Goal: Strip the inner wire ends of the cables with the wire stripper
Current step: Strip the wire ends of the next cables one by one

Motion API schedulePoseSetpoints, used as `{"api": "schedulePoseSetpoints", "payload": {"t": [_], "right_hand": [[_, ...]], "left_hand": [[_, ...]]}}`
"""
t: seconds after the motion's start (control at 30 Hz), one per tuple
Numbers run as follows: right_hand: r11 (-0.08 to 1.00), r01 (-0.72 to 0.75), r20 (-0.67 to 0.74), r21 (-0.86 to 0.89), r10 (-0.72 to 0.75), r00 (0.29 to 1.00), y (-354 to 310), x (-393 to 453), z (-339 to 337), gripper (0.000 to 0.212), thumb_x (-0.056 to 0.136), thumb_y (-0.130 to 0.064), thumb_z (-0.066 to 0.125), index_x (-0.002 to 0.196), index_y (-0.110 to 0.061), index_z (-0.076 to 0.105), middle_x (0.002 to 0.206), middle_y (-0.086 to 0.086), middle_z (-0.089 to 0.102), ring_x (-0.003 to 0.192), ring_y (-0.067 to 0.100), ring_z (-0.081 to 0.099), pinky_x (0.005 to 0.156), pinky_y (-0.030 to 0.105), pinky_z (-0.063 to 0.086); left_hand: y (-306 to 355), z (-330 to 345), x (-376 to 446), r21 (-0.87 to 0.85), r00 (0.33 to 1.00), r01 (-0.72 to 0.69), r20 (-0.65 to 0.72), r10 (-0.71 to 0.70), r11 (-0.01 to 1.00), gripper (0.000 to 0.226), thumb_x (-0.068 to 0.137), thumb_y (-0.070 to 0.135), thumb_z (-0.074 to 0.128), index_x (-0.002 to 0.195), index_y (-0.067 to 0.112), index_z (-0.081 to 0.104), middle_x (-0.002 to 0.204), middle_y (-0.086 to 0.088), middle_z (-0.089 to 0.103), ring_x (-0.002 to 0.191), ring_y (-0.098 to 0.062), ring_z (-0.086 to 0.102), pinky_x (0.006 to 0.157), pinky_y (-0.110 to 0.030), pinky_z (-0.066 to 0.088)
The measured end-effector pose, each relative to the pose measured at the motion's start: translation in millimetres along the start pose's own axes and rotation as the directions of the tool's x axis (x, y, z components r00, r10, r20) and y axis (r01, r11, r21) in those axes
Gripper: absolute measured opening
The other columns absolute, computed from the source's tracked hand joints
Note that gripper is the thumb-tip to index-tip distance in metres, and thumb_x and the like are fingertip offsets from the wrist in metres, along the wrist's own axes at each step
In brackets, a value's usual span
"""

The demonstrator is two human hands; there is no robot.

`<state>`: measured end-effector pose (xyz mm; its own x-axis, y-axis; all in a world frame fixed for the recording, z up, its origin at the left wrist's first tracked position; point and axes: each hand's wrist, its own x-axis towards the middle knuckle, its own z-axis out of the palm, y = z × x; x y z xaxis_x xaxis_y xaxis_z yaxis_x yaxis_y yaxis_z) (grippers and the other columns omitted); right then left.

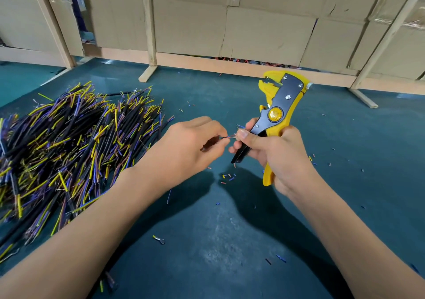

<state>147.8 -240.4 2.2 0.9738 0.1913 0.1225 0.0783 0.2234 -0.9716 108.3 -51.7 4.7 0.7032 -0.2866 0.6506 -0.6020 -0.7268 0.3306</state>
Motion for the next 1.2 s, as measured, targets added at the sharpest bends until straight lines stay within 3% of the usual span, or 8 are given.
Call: {"api": "schedulePoseSetpoints", "payload": {"t": [0.2,0.37,0.57,0.77,0.83,0.97,1.1,1.2], "right_hand": [[0.999,0.034,-0.018,0.043,-0.033,0.999,-1.9,-0.8,1.4,0.015,0.089,0.009,0.068,0.086,-0.003,0.059,0.067,0.009,0.063,0.061,0.03,0.064,0.08,0.055,0.061],[0.992,0.015,0.036,0.127,-0.019,0.999,-0.3,-1.6,0.9,0.014,0.083,0.003,0.072,0.088,-0.003,0.06,0.072,0.011,0.062,0.065,0.031,0.062,0.076,0.052,0.06],[0.984,0.032,0.131,0.174,-0.056,0.99,3.6,-2.2,-0.8,0.017,0.081,0.003,0.07,0.092,-0.004,0.06,0.085,0.018,0.068,0.073,0.031,0.065,0.077,0.049,0.058],[0.993,0.104,0.15,0.051,-0.11,0.983,4.6,-2.5,-1.3,0.016,0.079,0.003,0.072,0.086,-0.009,0.065,0.099,0.021,0.075,0.083,0.033,0.068,0.077,0.046,0.057],[0.995,0.094,0.13,0.022,-0.096,0.987,6.5,-2.9,0.6,0.014,0.078,0.001,0.073,0.083,-0.01,0.064,0.099,0.021,0.075,0.077,0.035,0.066,0.077,0.046,0.058],[0.999,0.033,0.087,0.014,-0.034,0.996,10.9,-3.0,2.2,0.017,0.077,-0.002,0.072,0.086,-0.004,0.058,0.097,0.023,0.075,0.069,0.032,0.063,0.076,0.045,0.059],[1.0,-0.021,0.08,-0.014,0.022,0.997,12.0,-5.8,6.3,0.009,0.074,-0.006,0.075,0.075,-0.011,0.068,0.097,0.029,0.072,0.068,0.032,0.062,0.074,0.043,0.058],[0.999,-0.03,0.094,-0.029,0.033,0.995,10.6,-6.8,9.3,0.013,0.073,-0.009,0.077,0.068,-0.019,0.071,0.098,0.033,0.07,0.068,0.032,0.061,0.075,0.044,0.059]], "left_hand": [[-0.1,4.4,-1.4,0.002,0.999,-0.023,-0.034,0.023,1.0,0.011,0.1,0.013,0.06,0.1,0.008,0.069,0.085,-0.001,0.058,0.066,-0.02,0.054,0.063,-0.032,0.046],[-2.5,8.9,-4.7,-0.102,0.994,0.055,-0.083,-0.064,0.993,0.008,0.097,0.013,0.065,0.104,0.013,0.067,0.085,0.01,0.061,0.065,-0.01,0.053,0.061,-0.008,0.039],[-3.7,10.5,-6.5,-0.348,0.962,0.244,-0.034,-0.272,0.905,0.005,0.097,0.018,0.065,0.095,0.021,0.06,0.076,0.004,0.071,0.055,-0.006,0.054,0.058,-0.014,0.042],[0.9,7.9,-5.3,-0.464,0.946,0.308,0.057,-0.319,0.831,0.003,0.099,0.015,0.059,0.096,0.015,0.058,0.072,-0.001,0.07,0.052,-0.01,0.048,0.057,-0.024,0.041],[-1.4,8.8,-4.2,-0.397,0.939,0.332,0.048,-0.342,0.856,0.006,0.098,0.012,0.059,0.102,0.017,0.059,0.078,0.002,0.072,0.057,-0.01,0.054,0.061,-0.025,0.044],[-16.4,-0.9,6.3,-0.056,0.919,0.377,-0.098,-0.381,0.924,0.028,0.092,-0.002,0.057,0.116,0.009,0.067,0.105,-0.005,0.07,0.096,-0.019,0.064,0.085,-0.011,0.04],[-51.5,-30.6,22.1,0.26,0.857,0.516,-0.139,-0.497,0.816,0.026,0.088,-0.007,0.051,0.108,-0.005,0.069,0.109,-0.026,0.064,0.104,-0.04,0.057,0.091,-0.04,0.038],[-74.1,-57.3,28.4,0.475,0.789,0.579,-0.122,-0.602,0.662,0.03,0.083,-0.005,0.054,0.108,-0.002,0.071,0.112,-0.032,0.06,0.109,-0.045,0.054,0.096,-0.048,0.044]]}}
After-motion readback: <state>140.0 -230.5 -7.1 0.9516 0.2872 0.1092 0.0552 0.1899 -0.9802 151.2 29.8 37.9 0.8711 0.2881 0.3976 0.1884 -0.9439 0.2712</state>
